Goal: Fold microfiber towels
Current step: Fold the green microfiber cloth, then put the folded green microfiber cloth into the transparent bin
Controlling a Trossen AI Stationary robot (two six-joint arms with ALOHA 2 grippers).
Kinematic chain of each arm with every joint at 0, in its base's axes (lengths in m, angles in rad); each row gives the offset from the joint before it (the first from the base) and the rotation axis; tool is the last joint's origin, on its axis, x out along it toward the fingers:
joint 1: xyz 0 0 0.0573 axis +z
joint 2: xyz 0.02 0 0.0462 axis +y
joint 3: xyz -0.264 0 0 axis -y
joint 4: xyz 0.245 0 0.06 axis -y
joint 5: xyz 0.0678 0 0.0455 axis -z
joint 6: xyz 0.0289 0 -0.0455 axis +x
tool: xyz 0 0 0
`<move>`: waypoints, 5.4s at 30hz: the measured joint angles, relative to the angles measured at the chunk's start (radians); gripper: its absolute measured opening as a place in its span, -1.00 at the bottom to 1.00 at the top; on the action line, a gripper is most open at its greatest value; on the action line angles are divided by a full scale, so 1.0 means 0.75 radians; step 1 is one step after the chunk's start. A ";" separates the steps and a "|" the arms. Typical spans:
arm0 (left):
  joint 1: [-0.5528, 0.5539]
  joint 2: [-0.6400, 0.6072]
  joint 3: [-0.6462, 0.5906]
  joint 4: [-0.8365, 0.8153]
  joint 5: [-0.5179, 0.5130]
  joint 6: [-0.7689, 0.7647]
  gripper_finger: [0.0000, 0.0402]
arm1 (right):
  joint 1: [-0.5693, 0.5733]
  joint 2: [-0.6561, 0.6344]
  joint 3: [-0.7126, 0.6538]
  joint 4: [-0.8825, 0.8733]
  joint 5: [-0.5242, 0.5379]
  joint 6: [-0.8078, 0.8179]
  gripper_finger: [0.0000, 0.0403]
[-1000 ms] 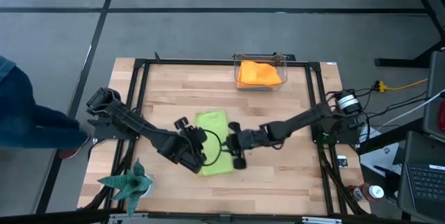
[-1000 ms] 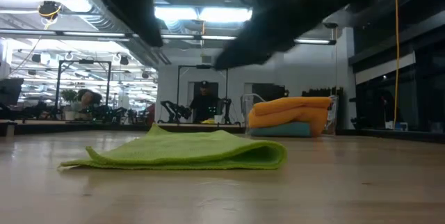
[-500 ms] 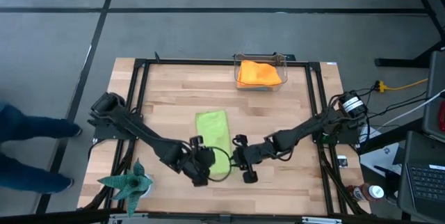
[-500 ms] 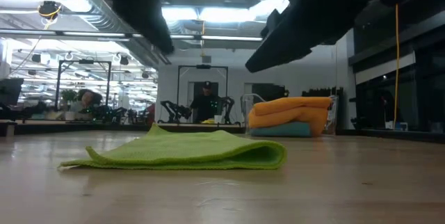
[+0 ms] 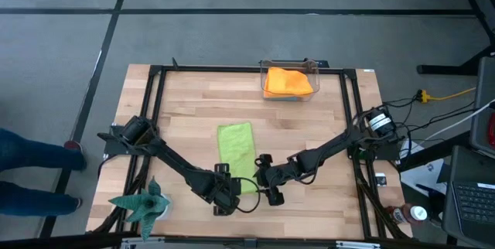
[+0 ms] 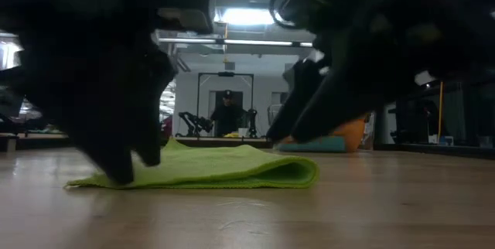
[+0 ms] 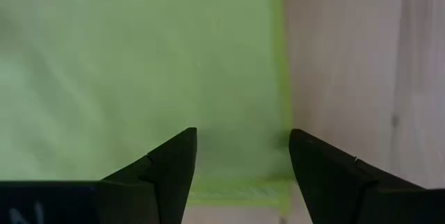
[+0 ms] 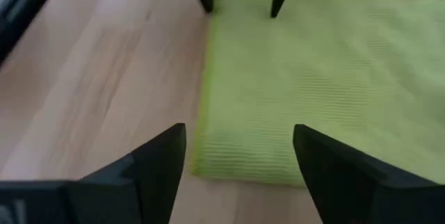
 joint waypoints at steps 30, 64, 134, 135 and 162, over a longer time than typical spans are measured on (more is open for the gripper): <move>-0.026 0.024 -0.111 0.087 -0.010 0.008 -0.49 | 0.000 0.202 0.005 0.129 0.038 -0.024 -0.56; -0.140 0.035 0.484 -0.366 -0.144 0.021 -1.00 | 0.295 -0.162 0.010 0.007 0.353 0.049 -0.98; 0.246 0.028 0.424 -1.167 -0.383 -0.063 -0.20 | -0.085 -0.089 0.014 -0.235 0.653 0.343 -0.19; 0.237 0.028 0.430 -1.207 -0.382 -0.093 -0.20 | -0.084 -0.089 0.014 -0.204 0.591 0.322 -0.19; -0.024 0.027 0.440 -1.246 -0.355 -0.437 -0.20 | -0.209 0.103 0.013 0.352 0.722 0.199 -0.19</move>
